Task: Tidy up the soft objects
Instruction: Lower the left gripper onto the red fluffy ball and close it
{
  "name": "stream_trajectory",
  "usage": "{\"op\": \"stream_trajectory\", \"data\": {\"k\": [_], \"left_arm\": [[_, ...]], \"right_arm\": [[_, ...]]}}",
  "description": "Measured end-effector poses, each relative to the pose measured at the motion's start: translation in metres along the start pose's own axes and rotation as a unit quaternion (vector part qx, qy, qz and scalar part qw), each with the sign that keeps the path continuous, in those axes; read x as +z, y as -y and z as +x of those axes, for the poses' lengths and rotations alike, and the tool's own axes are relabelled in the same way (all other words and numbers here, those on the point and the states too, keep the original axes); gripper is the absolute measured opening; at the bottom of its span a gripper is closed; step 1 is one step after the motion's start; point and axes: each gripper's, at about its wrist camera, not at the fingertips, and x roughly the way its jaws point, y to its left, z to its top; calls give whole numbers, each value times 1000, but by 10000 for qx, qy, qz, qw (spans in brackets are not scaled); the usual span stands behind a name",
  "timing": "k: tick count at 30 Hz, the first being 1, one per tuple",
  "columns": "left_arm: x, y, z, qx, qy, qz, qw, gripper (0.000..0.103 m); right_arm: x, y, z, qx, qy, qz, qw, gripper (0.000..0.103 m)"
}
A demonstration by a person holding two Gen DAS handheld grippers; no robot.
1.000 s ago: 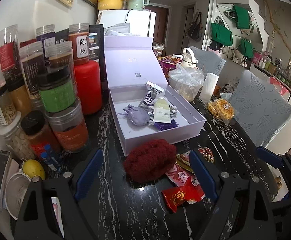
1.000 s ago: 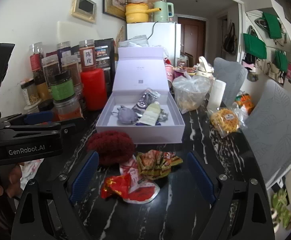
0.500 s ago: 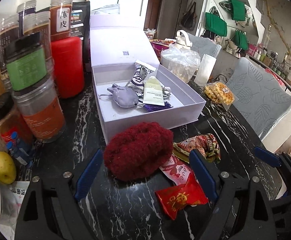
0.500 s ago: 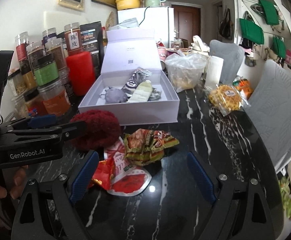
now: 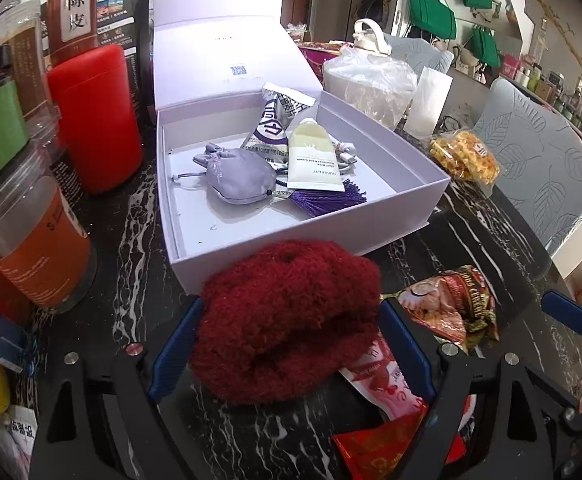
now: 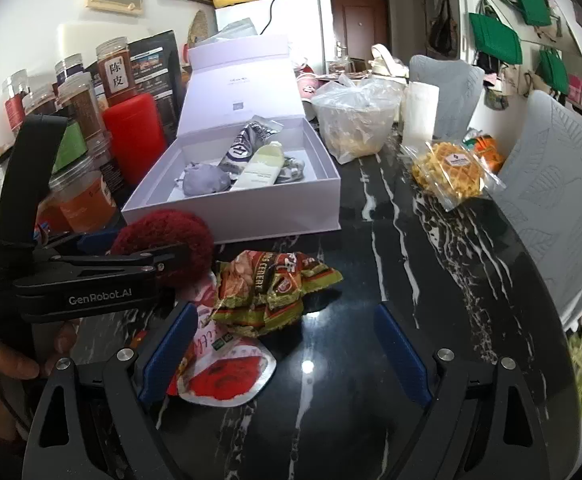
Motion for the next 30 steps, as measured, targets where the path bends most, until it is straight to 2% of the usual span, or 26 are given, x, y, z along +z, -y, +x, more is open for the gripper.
{"op": "stream_trajectory", "data": {"k": [8, 12, 15, 16, 20, 25, 30], "left_arm": [[-1, -1, 25, 38, -307, 0, 9995, 101], [-4, 5, 36, 235, -444, 139, 9986, 101], [-4, -1, 36, 162, -396, -45, 9991, 101], [-5, -2, 36, 183, -395, -93, 9990, 100], [-7, -4, 32, 302, -336, -180, 9988, 83], [-12, -6, 25, 213, -307, -226, 9990, 68], [-15, -7, 15, 152, -170, -284, 9993, 65]], "right_arm": [[2, 2, 6, 46, -44, 65, 10000, 91], [2, 3, 8, 53, -54, 98, 9999, 91], [3, 4, 8, 50, -66, 119, 9999, 91], [2, 5, 8, 44, -65, 128, 9999, 91], [2, 6, 8, 25, -84, 156, 9998, 91], [1, 6, 8, 15, -79, 144, 9999, 91], [-2, 2, 5, 35, -82, 102, 9999, 91]]}}
